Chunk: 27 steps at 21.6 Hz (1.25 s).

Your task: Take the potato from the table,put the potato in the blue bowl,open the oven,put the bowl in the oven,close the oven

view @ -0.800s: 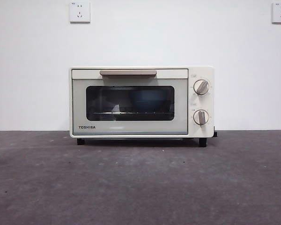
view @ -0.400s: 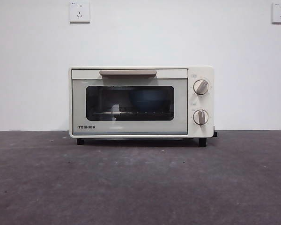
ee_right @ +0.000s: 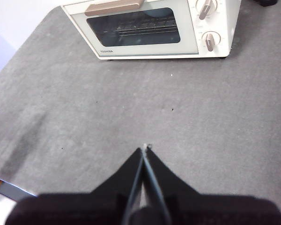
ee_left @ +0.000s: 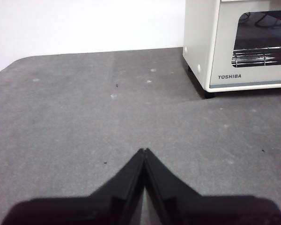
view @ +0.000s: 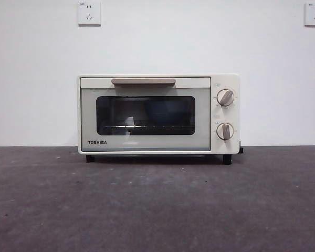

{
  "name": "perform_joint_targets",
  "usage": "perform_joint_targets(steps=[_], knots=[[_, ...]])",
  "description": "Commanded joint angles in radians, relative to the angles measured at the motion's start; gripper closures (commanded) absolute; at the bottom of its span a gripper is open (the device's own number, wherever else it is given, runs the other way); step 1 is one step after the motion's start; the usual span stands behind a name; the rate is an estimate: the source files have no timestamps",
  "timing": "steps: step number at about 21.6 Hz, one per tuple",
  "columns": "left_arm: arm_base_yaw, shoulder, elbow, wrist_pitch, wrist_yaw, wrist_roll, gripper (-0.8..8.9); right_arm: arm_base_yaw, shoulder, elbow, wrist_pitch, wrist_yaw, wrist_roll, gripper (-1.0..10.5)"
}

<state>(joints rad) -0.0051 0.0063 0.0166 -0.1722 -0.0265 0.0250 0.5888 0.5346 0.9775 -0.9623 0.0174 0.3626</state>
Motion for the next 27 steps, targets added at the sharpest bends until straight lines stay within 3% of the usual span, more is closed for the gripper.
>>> perform_joint_targets(steps=[1, 17, 19, 21, 24, 27], knots=[[-0.002, 0.002, -0.009, 0.009, 0.0, 0.004, 8.17, 0.001, -0.001, -0.008, -0.005, 0.002, 0.001, 9.5], [-0.002, 0.029, -0.009, 0.009, 0.0, 0.004, 8.17, 0.0, -0.003, -0.008, -0.176, 0.008, -0.004, 9.5], [-0.002, 0.032, -0.009, 0.009, 0.0, 0.004, 8.17, -0.051, -0.025, -0.01, -0.208, 0.113, -0.14, 9.5], [-0.002, 0.036, -0.009, 0.008, 0.001, 0.004, 8.17, -0.156, -0.054, -0.052, -0.082, 0.155, -0.19, 9.5], [-0.002, 0.041, -0.009, 0.008, 0.0, 0.004, 8.17, -0.314, -0.131, -0.234, 0.346, 0.151, -0.187, 9.5], [-0.002, 0.042, -0.009, 0.008, 0.0, 0.004, 8.17, -0.46, -0.18, -0.443, 0.767, 0.058, -0.187, 9.5]])
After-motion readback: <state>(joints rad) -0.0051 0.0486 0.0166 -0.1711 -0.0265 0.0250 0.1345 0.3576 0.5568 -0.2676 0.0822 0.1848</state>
